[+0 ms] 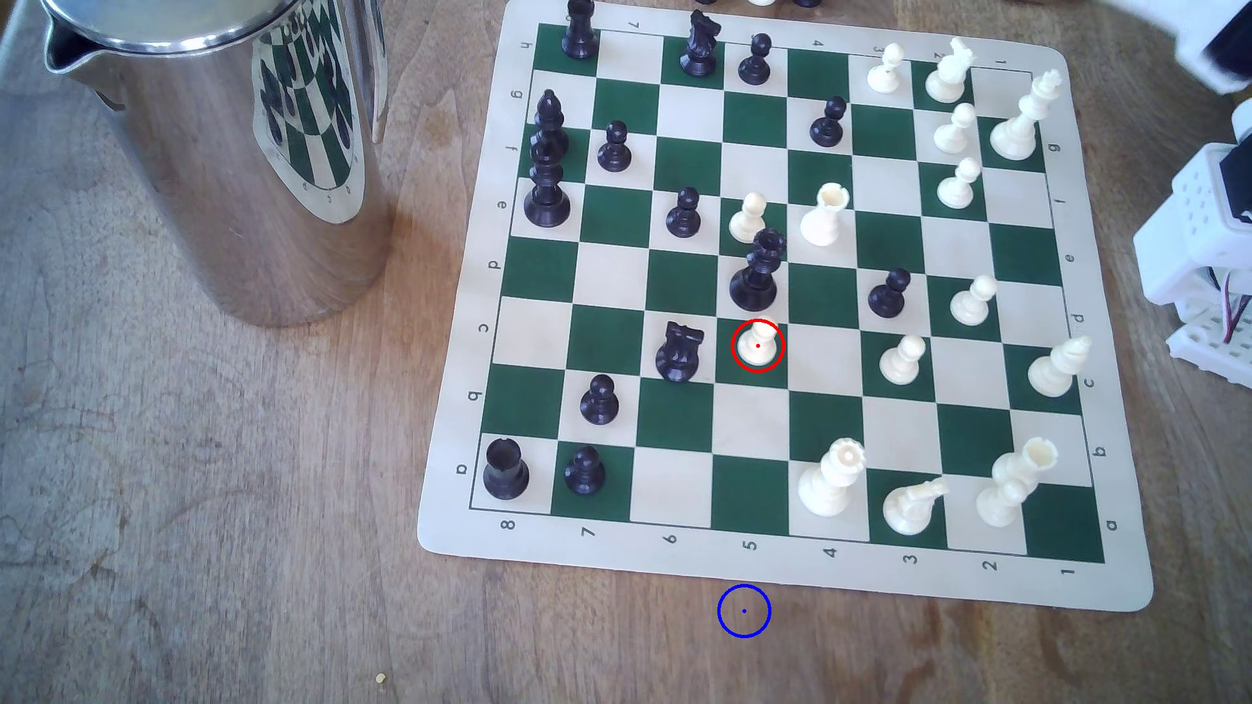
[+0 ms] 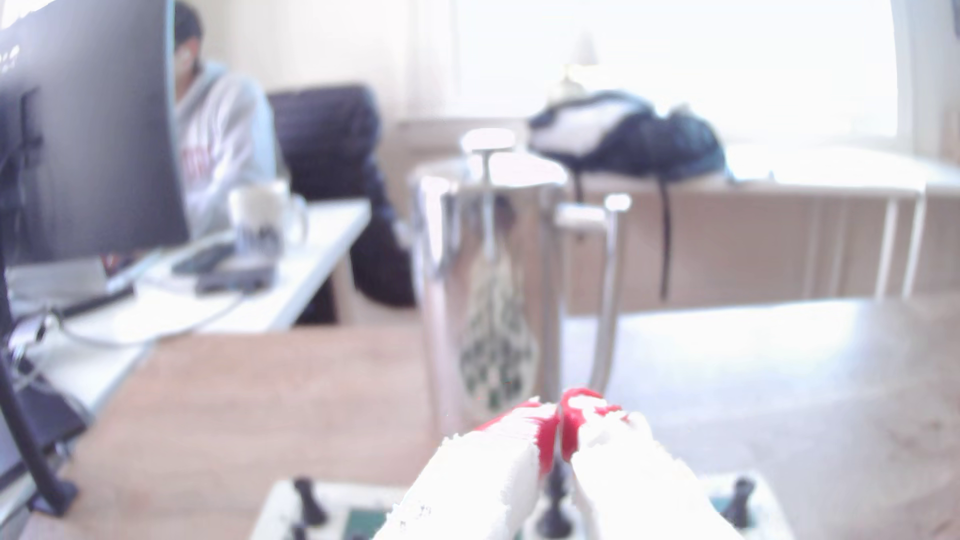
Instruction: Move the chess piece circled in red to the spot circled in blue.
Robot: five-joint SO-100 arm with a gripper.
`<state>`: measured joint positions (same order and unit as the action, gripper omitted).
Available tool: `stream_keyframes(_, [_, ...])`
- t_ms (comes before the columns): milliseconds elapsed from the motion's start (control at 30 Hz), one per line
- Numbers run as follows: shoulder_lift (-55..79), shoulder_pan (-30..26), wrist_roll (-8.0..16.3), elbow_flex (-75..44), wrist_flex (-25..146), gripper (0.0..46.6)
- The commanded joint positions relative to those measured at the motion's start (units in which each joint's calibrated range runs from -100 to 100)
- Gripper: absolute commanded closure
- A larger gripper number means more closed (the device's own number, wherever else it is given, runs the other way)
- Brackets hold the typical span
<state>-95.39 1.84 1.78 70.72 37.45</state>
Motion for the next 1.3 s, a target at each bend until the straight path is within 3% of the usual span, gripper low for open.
stream_keyframes(0, [4.31,-4.15,1.71,-1.36,7.1,46.4])
stream_keyframes(200, [14.75,-10.33,6.64,-3.9,10.46,46.4])
stream_keyframes(367, [31.05,-15.1,11.92,-13.87,9.31,46.4])
stream_keyframes(667, [59.4,-14.55,17.48,-33.64,8.09,46.4])
stream_keyframes(767, [64.58,-13.93,18.32,-36.81,7.51,44.8])
stream_keyframes(900, [72.98,-11.66,19.05,-40.89,6.61,39.0])
stream_keyframes(1267, [84.53,-9.86,18.9,-42.43,3.34,36.5])
